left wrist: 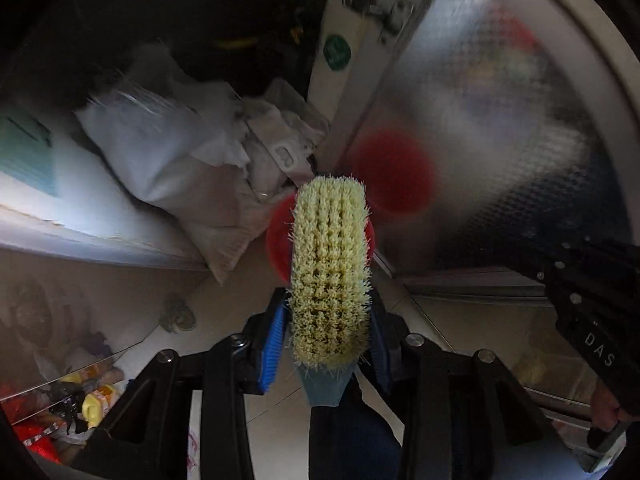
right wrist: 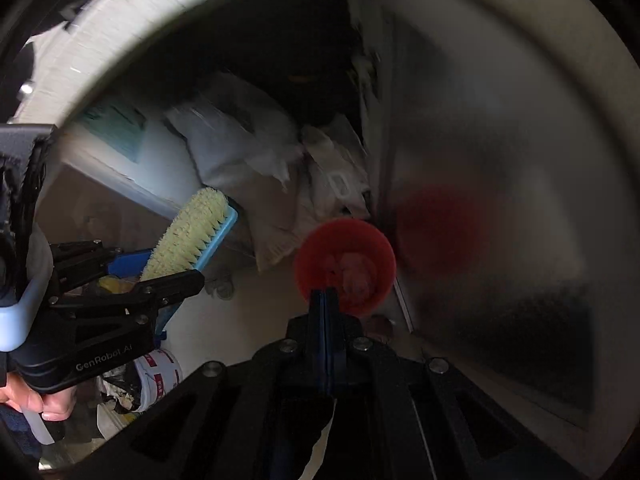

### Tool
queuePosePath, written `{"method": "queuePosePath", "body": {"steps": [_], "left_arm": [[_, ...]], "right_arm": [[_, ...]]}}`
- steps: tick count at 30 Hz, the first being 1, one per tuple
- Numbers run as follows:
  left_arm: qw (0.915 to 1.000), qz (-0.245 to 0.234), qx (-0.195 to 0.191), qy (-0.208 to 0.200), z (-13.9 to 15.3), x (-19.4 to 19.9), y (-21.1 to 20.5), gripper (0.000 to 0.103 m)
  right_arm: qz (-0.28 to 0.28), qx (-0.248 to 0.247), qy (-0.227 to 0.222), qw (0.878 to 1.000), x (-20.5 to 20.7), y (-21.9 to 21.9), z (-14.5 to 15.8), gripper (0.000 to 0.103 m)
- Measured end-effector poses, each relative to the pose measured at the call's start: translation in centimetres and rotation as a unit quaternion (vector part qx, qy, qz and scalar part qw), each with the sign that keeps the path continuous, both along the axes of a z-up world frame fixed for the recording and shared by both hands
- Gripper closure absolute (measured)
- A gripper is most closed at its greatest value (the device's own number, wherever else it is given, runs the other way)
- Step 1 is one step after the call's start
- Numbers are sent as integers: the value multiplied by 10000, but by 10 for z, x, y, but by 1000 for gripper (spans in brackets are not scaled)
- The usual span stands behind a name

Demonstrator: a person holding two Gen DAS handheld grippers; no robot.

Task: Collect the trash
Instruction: 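Carry the blue cap down to the red bucket with the right gripper, then open both grippers over the red bucket, dropping the yellow brush and cap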

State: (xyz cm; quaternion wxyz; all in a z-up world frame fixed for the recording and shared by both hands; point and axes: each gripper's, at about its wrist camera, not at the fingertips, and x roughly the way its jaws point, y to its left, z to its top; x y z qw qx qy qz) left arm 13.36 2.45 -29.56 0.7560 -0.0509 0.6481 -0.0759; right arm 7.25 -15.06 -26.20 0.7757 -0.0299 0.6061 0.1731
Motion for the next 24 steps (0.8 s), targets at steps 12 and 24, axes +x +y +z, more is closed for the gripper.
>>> {"method": "queuePosePath", "body": {"steps": [12,24], "left_arm": [[9987,-199,-126,447,-144,24,-13,67],[9964,-442,-42,722,-186,44,-21,65]], "right_arm": [[-444,-134,445,9979,23,-21,-147,103],[-722,-113,648,9952,32,-29,-177,103]]}}
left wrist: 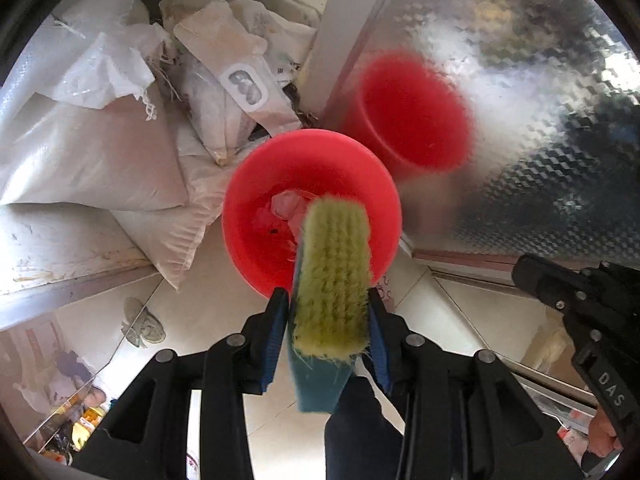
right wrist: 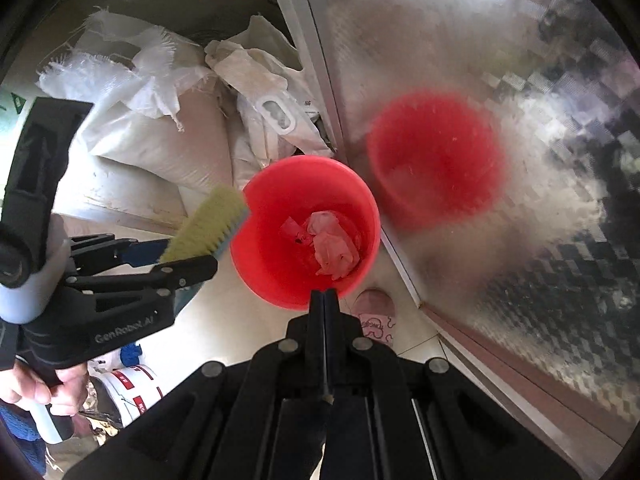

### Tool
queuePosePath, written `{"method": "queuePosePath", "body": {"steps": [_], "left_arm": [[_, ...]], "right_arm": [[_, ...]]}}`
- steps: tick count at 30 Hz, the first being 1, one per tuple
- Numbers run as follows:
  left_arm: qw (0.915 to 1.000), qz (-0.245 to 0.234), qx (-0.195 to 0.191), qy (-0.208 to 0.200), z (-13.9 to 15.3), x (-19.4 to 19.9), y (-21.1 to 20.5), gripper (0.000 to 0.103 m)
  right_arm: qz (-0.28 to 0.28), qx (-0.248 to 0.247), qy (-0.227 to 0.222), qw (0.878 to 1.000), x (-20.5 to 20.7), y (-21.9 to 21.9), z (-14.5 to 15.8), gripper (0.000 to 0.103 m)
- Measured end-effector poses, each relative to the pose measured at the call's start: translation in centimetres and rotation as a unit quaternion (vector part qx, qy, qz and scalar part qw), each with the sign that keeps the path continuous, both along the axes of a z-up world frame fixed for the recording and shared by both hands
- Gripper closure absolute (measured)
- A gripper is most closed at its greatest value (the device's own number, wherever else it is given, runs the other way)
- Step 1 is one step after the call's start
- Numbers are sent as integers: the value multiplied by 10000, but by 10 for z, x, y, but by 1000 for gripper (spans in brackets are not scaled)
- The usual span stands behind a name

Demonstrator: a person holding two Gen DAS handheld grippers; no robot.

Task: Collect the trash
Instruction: 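Open both grippers over the red bucket, dropping the yellow brush and cap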

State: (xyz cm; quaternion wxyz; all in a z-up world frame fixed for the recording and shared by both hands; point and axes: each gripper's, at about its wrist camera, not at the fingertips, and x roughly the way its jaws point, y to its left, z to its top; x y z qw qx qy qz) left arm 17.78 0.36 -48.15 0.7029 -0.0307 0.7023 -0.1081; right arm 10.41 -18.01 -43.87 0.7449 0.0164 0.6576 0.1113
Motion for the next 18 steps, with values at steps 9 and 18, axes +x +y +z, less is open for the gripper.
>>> {"method": "queuePosePath", "body": {"steps": [9,18], "left_arm": [[9997,97,-32,-199,5,4,9,39],[9989,189,33,-418,37,-7,23,21]], "right_arm": [[115,-33,-2,9999,3,4,-3,103],[319,-20,-43,9995,-1,18,15,103]]}}
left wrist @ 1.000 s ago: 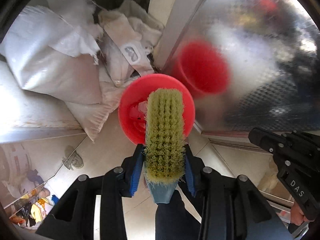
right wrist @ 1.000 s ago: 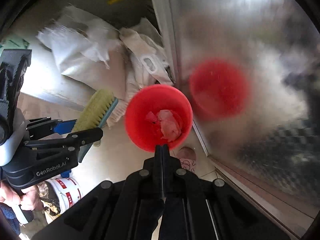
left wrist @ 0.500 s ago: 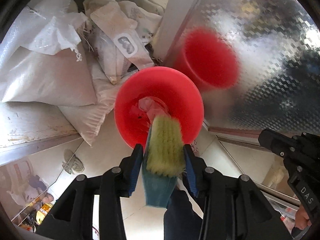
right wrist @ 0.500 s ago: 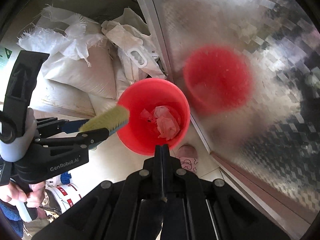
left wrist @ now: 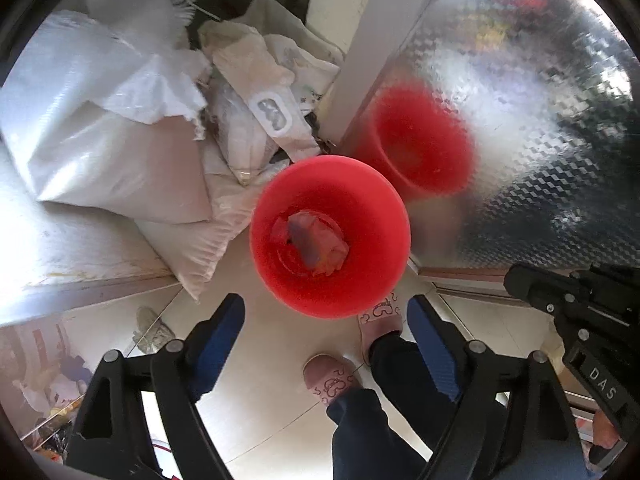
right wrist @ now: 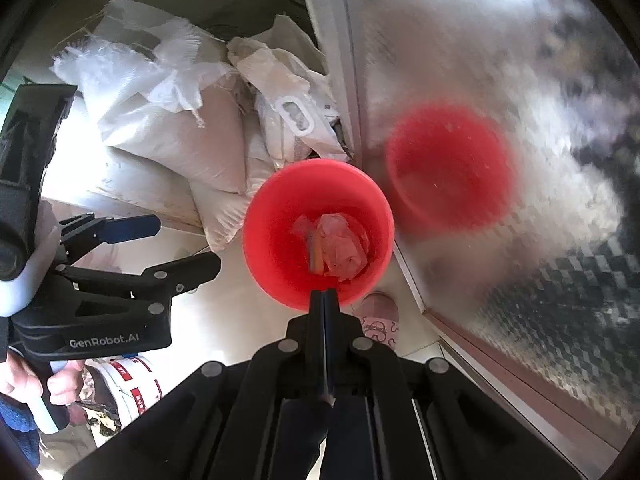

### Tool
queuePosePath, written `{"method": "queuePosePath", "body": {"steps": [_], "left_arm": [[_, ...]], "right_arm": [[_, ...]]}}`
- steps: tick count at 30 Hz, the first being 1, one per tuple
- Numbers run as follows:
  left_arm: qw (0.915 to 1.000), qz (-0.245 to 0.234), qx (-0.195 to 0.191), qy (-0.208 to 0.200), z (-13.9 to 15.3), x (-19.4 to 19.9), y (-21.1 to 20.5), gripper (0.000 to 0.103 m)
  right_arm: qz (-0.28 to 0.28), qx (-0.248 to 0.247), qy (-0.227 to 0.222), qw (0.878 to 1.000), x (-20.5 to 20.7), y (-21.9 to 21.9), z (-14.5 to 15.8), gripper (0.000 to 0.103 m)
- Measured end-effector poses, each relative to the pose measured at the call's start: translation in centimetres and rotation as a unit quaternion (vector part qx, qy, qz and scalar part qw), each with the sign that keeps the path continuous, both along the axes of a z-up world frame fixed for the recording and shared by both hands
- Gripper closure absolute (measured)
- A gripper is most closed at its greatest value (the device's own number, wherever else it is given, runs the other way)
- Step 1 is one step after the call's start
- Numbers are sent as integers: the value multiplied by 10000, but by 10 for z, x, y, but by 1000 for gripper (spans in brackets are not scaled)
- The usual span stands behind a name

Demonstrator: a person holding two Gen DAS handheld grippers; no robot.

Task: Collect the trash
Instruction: 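Open both grippers over the red bucket, dropping the yellow brush and cap, then raise both tools back up to the counter items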

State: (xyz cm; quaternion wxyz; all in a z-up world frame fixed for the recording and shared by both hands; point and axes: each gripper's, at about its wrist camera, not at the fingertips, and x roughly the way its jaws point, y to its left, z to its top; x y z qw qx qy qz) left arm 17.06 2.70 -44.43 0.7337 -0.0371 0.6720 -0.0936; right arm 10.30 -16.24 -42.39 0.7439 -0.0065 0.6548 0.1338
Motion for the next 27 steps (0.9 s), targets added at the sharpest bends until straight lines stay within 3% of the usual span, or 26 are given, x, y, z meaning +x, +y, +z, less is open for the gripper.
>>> {"method": "queuePosePath", "body": {"steps": [9,10,12,14,19,21,27], "left_arm": [[9995,248,152,-123,73,-32,22,21],[9994,280,163,-144,85,-36,24,21],[9990,358,172,-216,109,-44,28,21],[9984,441,167,-322,136,-51,31,21],[9968,482,272,-573,201,-67,37,21],[9959,419,354,-723,227,-71,36,21],[9941,338,257,-1000,294,-75,38,21]], "right_arm": [[466,-86,-272,9985,-7,23,62,102],[518,-112,-281,9982,-8,25,71,97],[584,-168,-329,9976,-12,29,91,68],[629,-123,-497,9967,-18,30,114,56],[736,-132,-654,9951,-31,36,167,46],[766,-154,-755,9941,-36,37,190,37],[778,-130,-1011,9917,-49,40,254,22]]}}
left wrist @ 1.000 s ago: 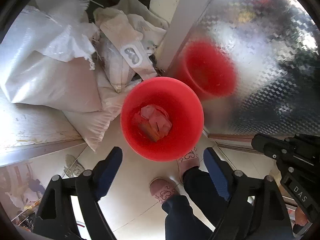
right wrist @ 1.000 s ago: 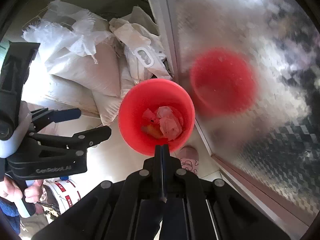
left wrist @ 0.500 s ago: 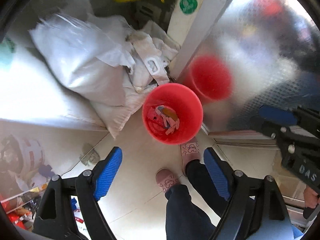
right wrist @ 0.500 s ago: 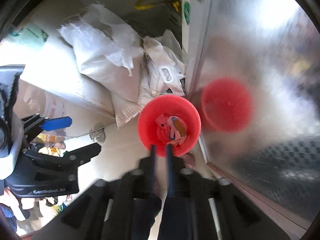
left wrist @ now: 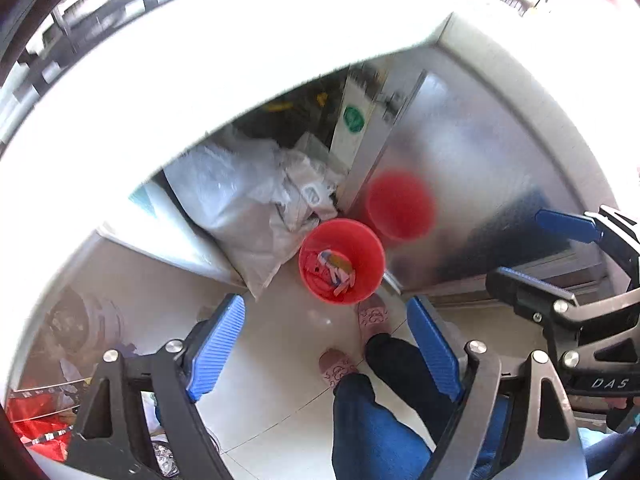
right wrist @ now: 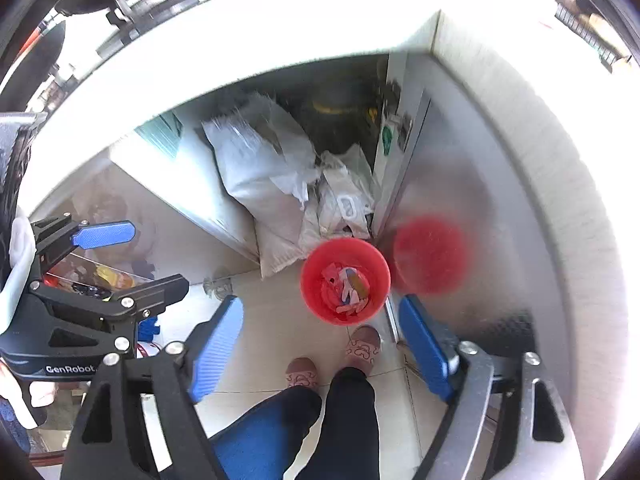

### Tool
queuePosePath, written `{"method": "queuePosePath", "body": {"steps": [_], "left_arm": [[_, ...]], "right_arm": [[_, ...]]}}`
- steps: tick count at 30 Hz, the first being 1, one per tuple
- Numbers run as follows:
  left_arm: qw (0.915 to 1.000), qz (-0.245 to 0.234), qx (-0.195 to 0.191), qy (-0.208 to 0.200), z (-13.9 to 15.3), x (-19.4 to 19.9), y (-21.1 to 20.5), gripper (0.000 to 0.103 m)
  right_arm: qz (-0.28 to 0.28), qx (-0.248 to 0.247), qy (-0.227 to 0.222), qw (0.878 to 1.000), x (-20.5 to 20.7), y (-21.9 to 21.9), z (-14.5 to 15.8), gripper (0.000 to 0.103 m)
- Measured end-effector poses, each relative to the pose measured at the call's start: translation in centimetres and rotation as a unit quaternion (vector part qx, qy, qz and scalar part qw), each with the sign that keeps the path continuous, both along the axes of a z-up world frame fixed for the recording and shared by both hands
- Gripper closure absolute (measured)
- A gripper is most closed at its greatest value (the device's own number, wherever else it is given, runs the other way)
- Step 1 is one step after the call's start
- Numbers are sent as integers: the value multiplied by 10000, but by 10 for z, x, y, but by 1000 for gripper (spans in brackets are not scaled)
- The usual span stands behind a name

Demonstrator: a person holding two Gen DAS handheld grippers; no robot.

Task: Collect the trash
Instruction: 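Raise both tools back up to the counter items, then grasp the pink cosmetic sample sachet with the left gripper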

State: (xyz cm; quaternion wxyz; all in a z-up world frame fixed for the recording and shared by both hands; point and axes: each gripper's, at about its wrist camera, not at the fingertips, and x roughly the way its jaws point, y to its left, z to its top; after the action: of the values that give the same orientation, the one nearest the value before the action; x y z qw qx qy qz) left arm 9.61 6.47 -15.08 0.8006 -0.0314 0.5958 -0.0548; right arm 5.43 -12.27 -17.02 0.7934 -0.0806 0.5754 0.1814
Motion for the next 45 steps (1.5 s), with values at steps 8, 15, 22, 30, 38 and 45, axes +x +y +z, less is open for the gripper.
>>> {"method": "queuePosePath", "body": {"steps": [8,15,22,30,38,45], "left_arm": [[9991,-274,-80,-300,65,21,-13,21],[9950,-649,27,-753,114,54,-42,21],[9888,-1228,38,-848,139,107,-88,21],[9771,-2001,-59,-729,142,167,-171,21],[9696,-2415,-101,-387,123,219,-237,21],[9644,-2623,270,-228,99,245,-269,28]], "right_arm": [[-238,-231,-310,9990,1,-9,62,9],[-789,-353,-520,9949,10,-32,99,9],[-1329,-478,-715,9874,34,-73,131,9],[-2107,-521,-817,9727,63,-145,151,9],[-2713,-454,-635,9593,93,-212,144,9],[-3008,-278,-338,9527,112,-251,126,9]]}}
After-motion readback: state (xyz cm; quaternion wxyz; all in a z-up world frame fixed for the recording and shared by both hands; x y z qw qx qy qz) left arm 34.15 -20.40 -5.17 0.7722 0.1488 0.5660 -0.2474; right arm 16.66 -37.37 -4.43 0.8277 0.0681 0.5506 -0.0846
